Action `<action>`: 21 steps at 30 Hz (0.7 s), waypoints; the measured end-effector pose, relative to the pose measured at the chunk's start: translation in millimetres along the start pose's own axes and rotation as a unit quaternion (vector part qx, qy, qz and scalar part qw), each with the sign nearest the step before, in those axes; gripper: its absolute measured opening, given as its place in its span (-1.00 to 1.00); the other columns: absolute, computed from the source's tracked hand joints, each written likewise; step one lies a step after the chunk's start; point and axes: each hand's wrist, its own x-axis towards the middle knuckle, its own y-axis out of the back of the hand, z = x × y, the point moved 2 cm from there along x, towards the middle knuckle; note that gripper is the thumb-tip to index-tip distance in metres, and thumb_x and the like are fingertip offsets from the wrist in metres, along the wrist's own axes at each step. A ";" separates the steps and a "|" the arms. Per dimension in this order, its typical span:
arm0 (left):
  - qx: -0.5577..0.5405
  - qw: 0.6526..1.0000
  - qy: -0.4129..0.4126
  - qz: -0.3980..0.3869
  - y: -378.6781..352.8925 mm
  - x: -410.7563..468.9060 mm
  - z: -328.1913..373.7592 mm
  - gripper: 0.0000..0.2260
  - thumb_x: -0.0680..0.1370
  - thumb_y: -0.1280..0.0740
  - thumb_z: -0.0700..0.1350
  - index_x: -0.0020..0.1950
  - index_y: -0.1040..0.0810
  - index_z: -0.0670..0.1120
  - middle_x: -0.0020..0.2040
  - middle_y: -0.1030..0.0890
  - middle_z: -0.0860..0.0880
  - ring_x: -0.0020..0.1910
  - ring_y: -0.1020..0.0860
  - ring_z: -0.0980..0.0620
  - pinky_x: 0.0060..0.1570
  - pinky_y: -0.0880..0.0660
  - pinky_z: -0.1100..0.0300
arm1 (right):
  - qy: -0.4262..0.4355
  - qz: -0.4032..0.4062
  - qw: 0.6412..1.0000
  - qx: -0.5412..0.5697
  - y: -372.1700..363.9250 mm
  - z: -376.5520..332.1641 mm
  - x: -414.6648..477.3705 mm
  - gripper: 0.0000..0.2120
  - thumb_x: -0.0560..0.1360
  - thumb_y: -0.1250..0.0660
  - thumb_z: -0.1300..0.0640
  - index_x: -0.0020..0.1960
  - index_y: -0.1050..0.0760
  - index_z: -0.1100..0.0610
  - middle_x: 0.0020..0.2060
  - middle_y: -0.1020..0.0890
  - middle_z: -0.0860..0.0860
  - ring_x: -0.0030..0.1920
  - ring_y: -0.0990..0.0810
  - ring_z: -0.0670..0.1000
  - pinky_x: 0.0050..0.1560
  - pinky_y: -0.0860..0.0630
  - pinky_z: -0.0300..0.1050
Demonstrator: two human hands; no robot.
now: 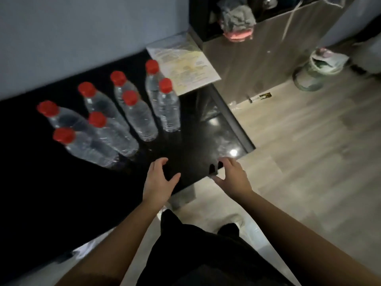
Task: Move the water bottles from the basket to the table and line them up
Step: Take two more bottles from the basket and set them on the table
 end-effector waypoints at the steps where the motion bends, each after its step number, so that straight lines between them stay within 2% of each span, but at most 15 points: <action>1: 0.004 1.000 -0.012 -0.010 -17.6 0.8 19.1 -0.46 0.47 -0.46 0.00 0.39 -0.35 0.01 0.32 -0.41 0.04 0.28 -0.43 0.09 0.16 -0.40 0.22 | -0.011 0.006 1.000 0.003 9.9 23.5 -6.6 -0.45 0.47 -0.41 -0.05 0.40 -0.35 0.05 0.35 -0.43 0.02 0.33 -0.40 0.10 0.22 -0.41 0.06; 3: 0.015 0.999 -0.035 -0.028 -57.0 -2.0 59.0 -0.47 0.47 -0.46 0.00 0.39 -0.36 0.00 0.32 -0.42 0.03 0.28 -0.43 0.07 0.20 -0.41 0.19 | -0.042 0.018 0.999 0.012 30.1 73.8 -21.3 -0.42 0.48 -0.40 -0.04 0.43 -0.32 0.05 0.39 -0.40 0.02 0.35 -0.39 0.10 0.24 -0.39 0.06; 7: 0.035 0.993 -0.083 -0.078 -141.2 -21.7 125.1 -0.49 0.46 -0.47 -0.03 0.36 -0.40 -0.06 0.30 -0.44 -0.03 0.26 -0.44 0.02 0.16 -0.36 0.25 | -0.097 0.036 0.994 0.022 67.9 172.3 -48.3 -0.40 0.48 -0.40 -0.05 0.44 -0.31 0.05 0.40 -0.39 0.03 0.36 -0.38 0.10 0.27 -0.39 0.05; 10: 0.045 0.988 -0.110 -0.102 -186.4 -40.9 161.3 -0.50 0.45 -0.47 -0.02 0.34 -0.41 -0.05 0.30 -0.44 -0.01 0.27 -0.44 0.02 0.24 -0.40 0.15 | -0.143 0.057 0.987 0.038 97.9 229.1 -66.5 -0.39 0.47 -0.41 -0.04 0.45 -0.30 0.06 0.40 -0.39 0.06 0.38 -0.37 0.11 0.30 -0.37 0.07; 12: 0.051 0.984 -0.133 -0.110 -206.6 -47.0 182.5 -0.50 0.46 -0.46 -0.03 0.35 -0.42 -0.07 0.31 -0.44 -0.02 0.30 -0.43 0.01 0.25 -0.34 0.20 | -0.162 0.077 0.982 0.052 116.8 256.8 -74.9 -0.38 0.47 -0.41 -0.03 0.45 -0.30 0.07 0.40 -0.39 0.06 0.38 -0.38 0.11 0.31 -0.36 0.06; 16: 0.094 0.970 -0.178 -0.133 -239.6 -48.0 222.3 -0.51 0.49 -0.42 -0.01 0.40 -0.40 -0.01 0.34 -0.42 0.01 0.32 -0.40 0.04 0.13 -0.26 0.30 | -0.201 0.112 0.970 0.082 143.5 300.7 -86.0 -0.40 0.49 -0.39 -0.04 0.46 -0.30 0.07 0.40 -0.40 0.06 0.37 -0.38 0.11 0.33 -0.36 0.09; 21: 0.098 0.960 -0.203 -0.164 -279.9 -31.2 264.9 -0.51 0.51 -0.39 -0.01 0.42 -0.39 0.00 0.35 -0.41 0.01 0.34 -0.38 0.03 0.18 -0.31 0.24 | -0.253 0.128 0.953 0.103 162.2 343.2 -89.4 -0.43 0.51 -0.33 -0.06 0.46 -0.28 0.04 0.41 -0.39 0.04 0.36 -0.40 0.08 0.34 -0.34 0.08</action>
